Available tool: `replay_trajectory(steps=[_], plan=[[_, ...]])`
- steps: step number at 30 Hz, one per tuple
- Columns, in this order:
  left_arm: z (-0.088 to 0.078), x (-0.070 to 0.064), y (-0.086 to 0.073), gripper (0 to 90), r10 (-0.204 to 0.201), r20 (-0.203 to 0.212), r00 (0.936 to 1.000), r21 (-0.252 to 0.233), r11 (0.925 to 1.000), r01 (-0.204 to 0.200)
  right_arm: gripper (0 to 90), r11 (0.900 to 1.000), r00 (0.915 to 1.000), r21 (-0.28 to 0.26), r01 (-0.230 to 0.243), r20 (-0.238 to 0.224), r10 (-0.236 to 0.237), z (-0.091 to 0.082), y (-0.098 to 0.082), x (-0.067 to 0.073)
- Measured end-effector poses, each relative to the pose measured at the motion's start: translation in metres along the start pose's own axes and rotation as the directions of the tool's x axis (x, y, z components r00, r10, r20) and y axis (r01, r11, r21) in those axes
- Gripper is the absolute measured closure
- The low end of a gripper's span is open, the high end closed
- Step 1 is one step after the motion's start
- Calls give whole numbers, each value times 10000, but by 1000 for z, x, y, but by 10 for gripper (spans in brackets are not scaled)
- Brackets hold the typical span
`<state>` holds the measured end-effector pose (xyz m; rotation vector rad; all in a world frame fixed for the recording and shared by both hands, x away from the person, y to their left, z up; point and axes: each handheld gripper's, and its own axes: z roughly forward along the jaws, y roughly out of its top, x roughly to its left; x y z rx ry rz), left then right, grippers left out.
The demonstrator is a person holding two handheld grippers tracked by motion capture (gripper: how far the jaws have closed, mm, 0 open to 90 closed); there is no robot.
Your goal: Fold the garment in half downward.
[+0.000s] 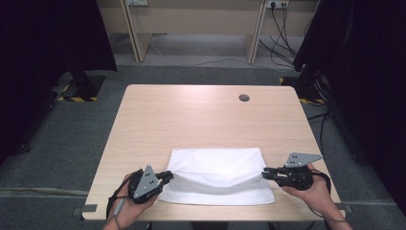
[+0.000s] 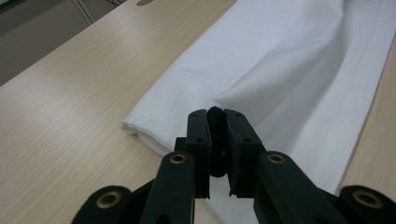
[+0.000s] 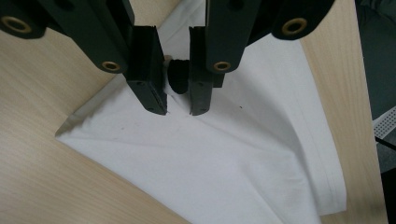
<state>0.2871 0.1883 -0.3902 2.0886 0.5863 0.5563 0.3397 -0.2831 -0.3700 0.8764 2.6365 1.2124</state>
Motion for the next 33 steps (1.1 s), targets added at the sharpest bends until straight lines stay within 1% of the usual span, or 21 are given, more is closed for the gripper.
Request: replay_trajectory(steps=[9, 14, 33], plan=[[-2, -5, -1, 809, 90, 97, 9999, -5, 10000, -90, 776, 10000, 10000, -21, 72, -59, -72, -3, -4, 5], [-2, -7, -2, 809, 59, 122, 9999, -26, 10000, -59, 775, 9999, 9999, -22, 102, -89, -102, -4, -6, 7], [-8, -17, -6, 808, 183, 308, 9994, 23, 9998, -184, 775, 9998, 9997, 0, 181, -150, -181, -9, -11, 12]])
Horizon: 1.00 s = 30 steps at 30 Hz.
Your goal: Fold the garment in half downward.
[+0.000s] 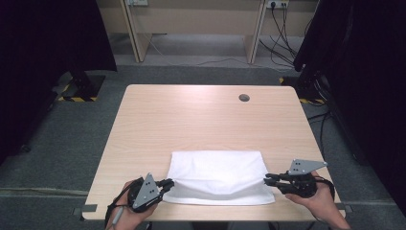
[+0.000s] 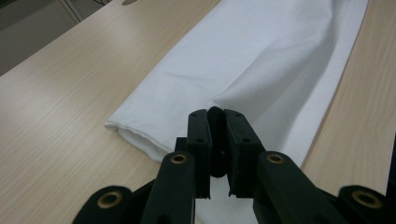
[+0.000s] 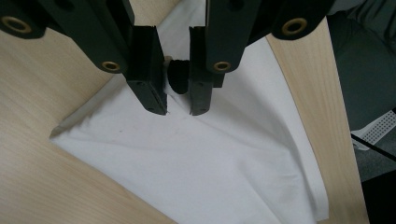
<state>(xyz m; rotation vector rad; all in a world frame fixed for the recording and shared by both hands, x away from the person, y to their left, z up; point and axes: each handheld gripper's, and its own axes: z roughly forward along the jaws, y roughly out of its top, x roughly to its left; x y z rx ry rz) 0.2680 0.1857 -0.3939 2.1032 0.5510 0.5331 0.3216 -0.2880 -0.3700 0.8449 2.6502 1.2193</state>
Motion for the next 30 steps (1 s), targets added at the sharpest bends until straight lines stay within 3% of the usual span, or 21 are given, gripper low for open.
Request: replay_trajectory(steps=[30], plan=[[3, -10, -13, 804, -134, 320, 9994, 352, 9993, 123, 773, 9995, 9997, 309, 74, -243, -67, 2, -13, 5]])
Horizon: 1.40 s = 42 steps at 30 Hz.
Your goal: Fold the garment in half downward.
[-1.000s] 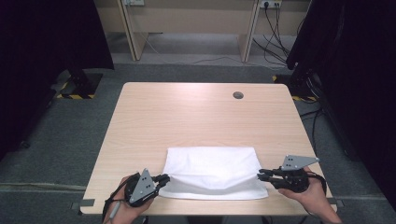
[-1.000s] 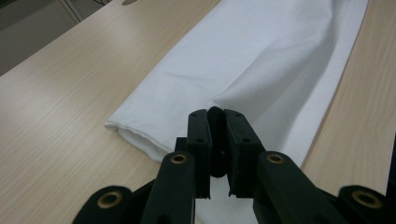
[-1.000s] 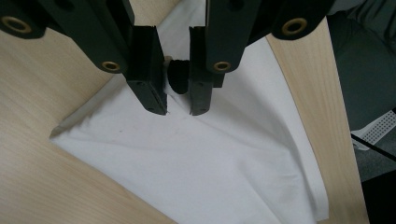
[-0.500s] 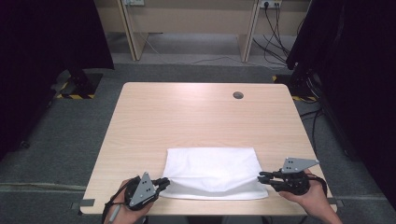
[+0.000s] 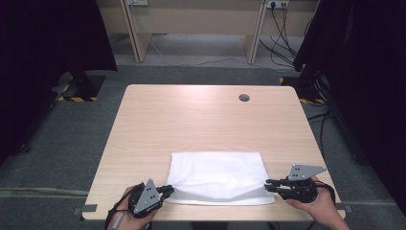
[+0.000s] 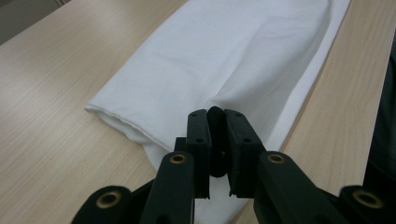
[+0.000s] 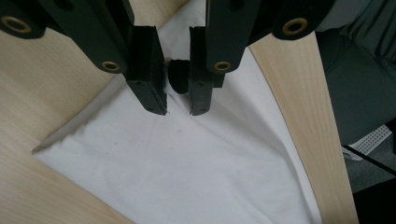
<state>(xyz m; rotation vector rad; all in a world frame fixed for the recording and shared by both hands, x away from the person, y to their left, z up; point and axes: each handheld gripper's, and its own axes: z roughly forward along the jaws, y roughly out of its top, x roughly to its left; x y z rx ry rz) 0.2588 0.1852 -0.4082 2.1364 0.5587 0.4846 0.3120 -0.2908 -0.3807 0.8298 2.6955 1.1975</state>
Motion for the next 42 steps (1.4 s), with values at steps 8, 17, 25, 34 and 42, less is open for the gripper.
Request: replay_trajectory(steps=[8, 17, 25, 34, 42], plan=[[1, 0, -1, 800, -43, 42, 10000, 81, 10000, 42, 772, 9998, 10000, 220, 6, -64, -4, 4, -7, 0], [2, 0, -2, 800, -53, 63, 10000, 136, 9999, 52, 772, 9992, 9999, 402, -20, -118, 25, 6, -12, 1], [3, 2, -3, 794, -47, 180, 9998, 267, 9996, 42, 766, 9978, 9999, 654, 63, -100, -56, 10, -15, 2], [1, 0, -4, 730, -215, 423, 9989, 226, 9995, 206, 745, 9966, 9997, 813, 143, -193, -128, 10, -17, 3], [-18, 10, 7, 656, -518, 378, 9979, -589, 9968, 539, 655, 9994, 9982, 341, 76, -604, -55, -2, -9, 2]])
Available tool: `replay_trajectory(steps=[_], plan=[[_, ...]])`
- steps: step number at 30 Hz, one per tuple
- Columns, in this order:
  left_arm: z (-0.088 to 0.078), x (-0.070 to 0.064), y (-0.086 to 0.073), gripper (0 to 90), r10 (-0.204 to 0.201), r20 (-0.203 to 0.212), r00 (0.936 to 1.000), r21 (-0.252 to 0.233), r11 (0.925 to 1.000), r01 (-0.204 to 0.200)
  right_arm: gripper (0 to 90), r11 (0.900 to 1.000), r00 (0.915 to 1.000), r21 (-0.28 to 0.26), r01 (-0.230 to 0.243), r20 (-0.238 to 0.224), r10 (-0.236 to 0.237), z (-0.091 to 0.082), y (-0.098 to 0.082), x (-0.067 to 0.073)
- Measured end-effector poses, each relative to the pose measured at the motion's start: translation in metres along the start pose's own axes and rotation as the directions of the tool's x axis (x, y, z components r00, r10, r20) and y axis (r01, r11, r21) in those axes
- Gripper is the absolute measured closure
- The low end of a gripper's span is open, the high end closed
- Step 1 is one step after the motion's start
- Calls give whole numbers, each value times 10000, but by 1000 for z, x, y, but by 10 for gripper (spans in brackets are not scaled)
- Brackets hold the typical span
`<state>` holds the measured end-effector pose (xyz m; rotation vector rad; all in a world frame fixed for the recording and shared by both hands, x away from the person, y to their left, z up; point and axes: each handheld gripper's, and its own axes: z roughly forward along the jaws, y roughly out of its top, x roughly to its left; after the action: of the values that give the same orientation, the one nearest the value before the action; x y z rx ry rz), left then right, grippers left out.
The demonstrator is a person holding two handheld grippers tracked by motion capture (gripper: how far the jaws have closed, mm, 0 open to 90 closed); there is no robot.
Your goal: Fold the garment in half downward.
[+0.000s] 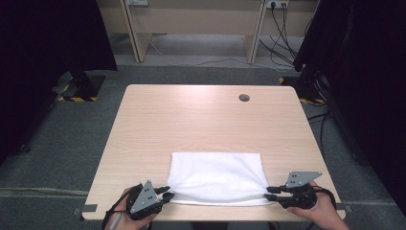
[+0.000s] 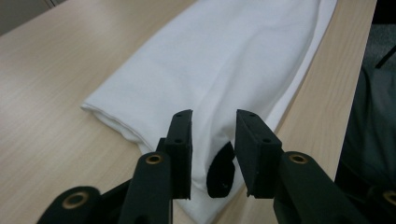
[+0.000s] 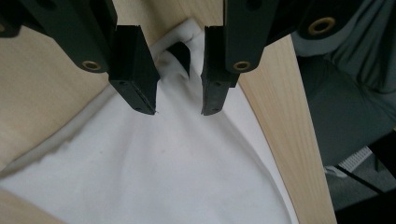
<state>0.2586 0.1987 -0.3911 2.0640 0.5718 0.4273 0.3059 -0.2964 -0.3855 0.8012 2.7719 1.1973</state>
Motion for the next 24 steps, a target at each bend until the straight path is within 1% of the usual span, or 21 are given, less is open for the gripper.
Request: replay_trajectory(steps=[2, 3, 4, 5, 6, 8, 9, 10, 12, 14, 15, 16, 20, 21, 24], plan=[[-1, 5, 6, 647, -109, -37, 9999, -147, 9998, 109, 645, 9992, 9998, -339, -210, -11, 210, -3, 5, -2], [1, 7, 8, 644, -160, -95, 9998, -141, 9998, 159, 643, 9987, 9996, -432, -255, 80, 259, -4, 7, -4], [4, 9, 11, 641, -141, -114, 9998, -80, 9999, 140, 641, 9987, 9994, -443, -269, 197, 278, -3, 10, -5], [9, 9, 12, 639, -128, -47, 9999, 28, 9999, 128, 642, 9986, 9990, -421, -326, 302, 339, -1, 12, -7], [15, 10, 13, 639, -89, 42, 10000, 210, 9997, 88, 644, 9988, 9984, -320, -357, 435, 371, 2, 14, -8], [27, 9, 13, 639, 121, 140, 9998, 693, 9975, -131, 647, 9994, 9968, 109, -322, 737, 314, 11, 16, -9], [33, 8, 12, 639, 141, 284, 9995, 913, 9957, -167, 649, 9990, 9964, 321, -318, 801, 292, 15, 16, -9], [39, 7, 11, 639, 156, 408, 9990, 1142, 9933, -202, 650, 9982, 9961, 531, -274, 850, 228, 19, 16, -9], [48, 4, 7, 642, 316, 571, 9979, 1629, 9858, -406, 656, 9958, 9956, 903, -114, 936, 29, 26, 13, -6], [53, 0, 4, 644, 405, 709, 9967, 1963, 9791, -537, 656, 9959, 9967, 898, -43, 815, -31, 27, 11, -2], [54, -2, 2, 644, 422, 727, 9965, 2080, 9765, -565, 656, 9949, 9959, 1002, 125, 884, -214, 27, 10, 0], [54, -3, 1, 644, 508, 693, 9963, 2131, 9749, -646, 656, 9942, 9953, 1045, 244, 905, -340, 27, 8, 3], [52, -4, 0, 645, 495, 612, 9969, 2165, 9743, -617, 656, 9926, 9947, 1153, 392, 897, -497, 24, 5, 9], [52, -4, -1, 644, 418, 603, 9973, 2155, 9750, -539, 656, 9929, 9951, 1137, 363, 872, -464, 24, 4, 10], [53, -2, -1, 641, 359, 573, 9977, 2206, 9742, -477, 656, 9926, 9952, 1160, 358, 862, -460, 23, 4, 10]])
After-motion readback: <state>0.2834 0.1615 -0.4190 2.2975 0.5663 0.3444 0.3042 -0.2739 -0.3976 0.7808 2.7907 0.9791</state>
